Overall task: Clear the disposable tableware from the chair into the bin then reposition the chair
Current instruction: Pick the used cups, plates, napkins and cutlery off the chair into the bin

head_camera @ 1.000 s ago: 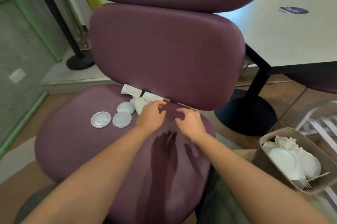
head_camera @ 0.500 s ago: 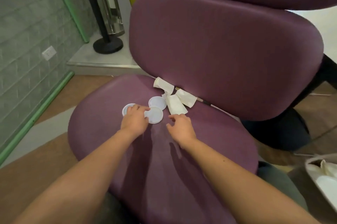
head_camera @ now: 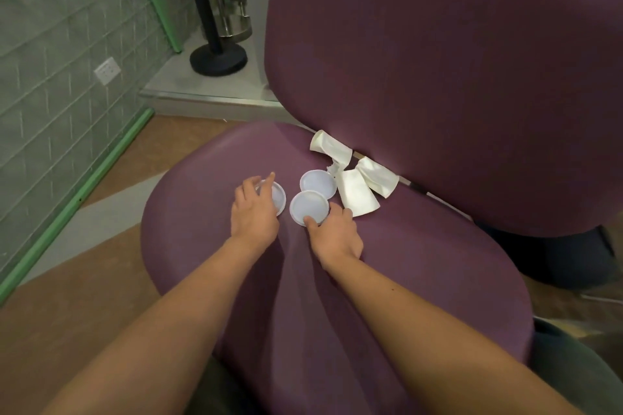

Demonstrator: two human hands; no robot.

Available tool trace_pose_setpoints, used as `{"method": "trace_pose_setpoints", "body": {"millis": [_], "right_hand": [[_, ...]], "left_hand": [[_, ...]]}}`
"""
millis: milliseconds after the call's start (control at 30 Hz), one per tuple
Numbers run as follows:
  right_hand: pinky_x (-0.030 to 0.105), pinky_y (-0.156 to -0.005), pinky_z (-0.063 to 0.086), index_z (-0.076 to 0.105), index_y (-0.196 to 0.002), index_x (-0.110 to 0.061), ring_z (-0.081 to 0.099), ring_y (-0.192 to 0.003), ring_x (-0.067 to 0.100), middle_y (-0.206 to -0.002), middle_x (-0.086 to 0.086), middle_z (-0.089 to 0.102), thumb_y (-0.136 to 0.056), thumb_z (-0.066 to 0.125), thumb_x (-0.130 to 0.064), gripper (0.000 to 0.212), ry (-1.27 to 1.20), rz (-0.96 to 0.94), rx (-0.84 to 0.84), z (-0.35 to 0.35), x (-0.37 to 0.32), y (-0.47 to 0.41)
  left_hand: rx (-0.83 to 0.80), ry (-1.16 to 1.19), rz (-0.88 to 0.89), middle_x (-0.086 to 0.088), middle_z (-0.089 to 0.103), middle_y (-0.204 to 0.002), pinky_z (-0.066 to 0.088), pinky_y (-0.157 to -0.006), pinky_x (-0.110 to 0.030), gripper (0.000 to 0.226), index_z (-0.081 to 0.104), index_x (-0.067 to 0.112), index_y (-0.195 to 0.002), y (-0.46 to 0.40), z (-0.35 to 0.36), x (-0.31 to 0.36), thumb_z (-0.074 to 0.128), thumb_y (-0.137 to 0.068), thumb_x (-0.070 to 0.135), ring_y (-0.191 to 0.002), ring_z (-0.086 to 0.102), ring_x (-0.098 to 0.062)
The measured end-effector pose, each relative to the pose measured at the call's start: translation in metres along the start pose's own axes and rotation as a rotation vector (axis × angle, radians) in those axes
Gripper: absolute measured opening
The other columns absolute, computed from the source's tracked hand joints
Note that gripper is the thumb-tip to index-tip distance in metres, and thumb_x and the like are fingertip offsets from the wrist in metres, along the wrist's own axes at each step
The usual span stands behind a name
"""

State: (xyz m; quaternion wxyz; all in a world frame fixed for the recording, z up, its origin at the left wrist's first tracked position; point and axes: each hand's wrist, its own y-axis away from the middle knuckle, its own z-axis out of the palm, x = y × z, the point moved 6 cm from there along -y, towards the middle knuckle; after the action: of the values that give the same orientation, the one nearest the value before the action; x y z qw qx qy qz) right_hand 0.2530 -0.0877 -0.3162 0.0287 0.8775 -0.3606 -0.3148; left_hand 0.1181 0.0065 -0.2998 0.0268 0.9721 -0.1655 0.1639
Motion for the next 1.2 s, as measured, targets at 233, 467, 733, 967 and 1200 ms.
{"method": "trace_pose_setpoints", "body": {"millis": [233, 467, 733, 967, 1200], "right_hand": [[0.038, -0.086, 0.047, 0.049, -0.114, -0.017, 0.053, -0.113, 0.026, -0.124, 0.004, 0.047, -0.085, 0.068, -0.024, 0.035, -0.273, 0.061, 0.043, -0.001, -0.004, -0.006], [0.023, -0.062, 0.04, 0.053, -0.089, -0.015, 0.054, -0.071, 0.012, -0.084, -0.004, 0.058, -0.086, 0.058, -0.013, 0.007, -0.637, 0.021, 0.075, -0.024, 0.021, 0.011], [0.021, -0.059, 0.04, 0.058, -0.091, -0.011, 0.052, -0.07, 0.011, -0.078, -0.005, 0.057, -0.086, 0.06, -0.015, 0.007, -0.807, 0.082, 0.195, -0.093, 0.083, 0.039], [0.025, -0.068, 0.04, 0.058, -0.095, -0.014, 0.055, -0.08, 0.014, -0.083, -0.006, 0.058, -0.087, 0.061, -0.014, 0.008, -0.869, 0.161, 0.397, -0.161, 0.165, 0.063], [0.029, -0.072, 0.05, 0.056, -0.1, -0.013, 0.061, -0.089, 0.023, -0.095, 0.005, 0.062, -0.087, 0.06, -0.009, 0.014, -0.94, 0.253, 0.557, -0.217, 0.249, 0.095]], "left_hand": [[0.053, 0.206, -0.033, -0.011, 0.03, -0.125, 0.047, -0.083, -0.044, 0.061, 0.043, 0.015, -0.132, 0.006, -0.014, -0.002, 0.073, -0.08, 0.007, -0.107, 0.05, -0.035], [-0.013, 0.425, -0.173, -0.004, 0.051, -0.127, 0.042, -0.078, -0.037, 0.042, 0.041, 0.023, -0.123, 0.021, -0.022, 0.005, 0.044, -0.087, 0.003, -0.103, 0.055, -0.032], [-0.097, 0.588, -0.15, 0.004, 0.054, -0.085, 0.051, -0.073, -0.042, 0.031, 0.037, 0.021, -0.106, 0.049, -0.015, 0.077, 0.056, -0.084, 0.01, -0.08, 0.06, -0.026], [-0.243, 0.647, 0.015, -0.001, 0.054, -0.097, 0.04, -0.071, -0.03, 0.038, 0.043, 0.022, -0.114, 0.074, 0.015, 0.174, 0.062, -0.084, 0.009, -0.082, 0.054, -0.019], [-0.384, 0.62, 0.163, 0.002, 0.062, -0.101, 0.048, -0.081, -0.033, 0.037, 0.05, 0.025, -0.115, 0.109, 0.045, 0.277, 0.06, -0.083, 0.01, -0.09, 0.06, -0.02]]}}
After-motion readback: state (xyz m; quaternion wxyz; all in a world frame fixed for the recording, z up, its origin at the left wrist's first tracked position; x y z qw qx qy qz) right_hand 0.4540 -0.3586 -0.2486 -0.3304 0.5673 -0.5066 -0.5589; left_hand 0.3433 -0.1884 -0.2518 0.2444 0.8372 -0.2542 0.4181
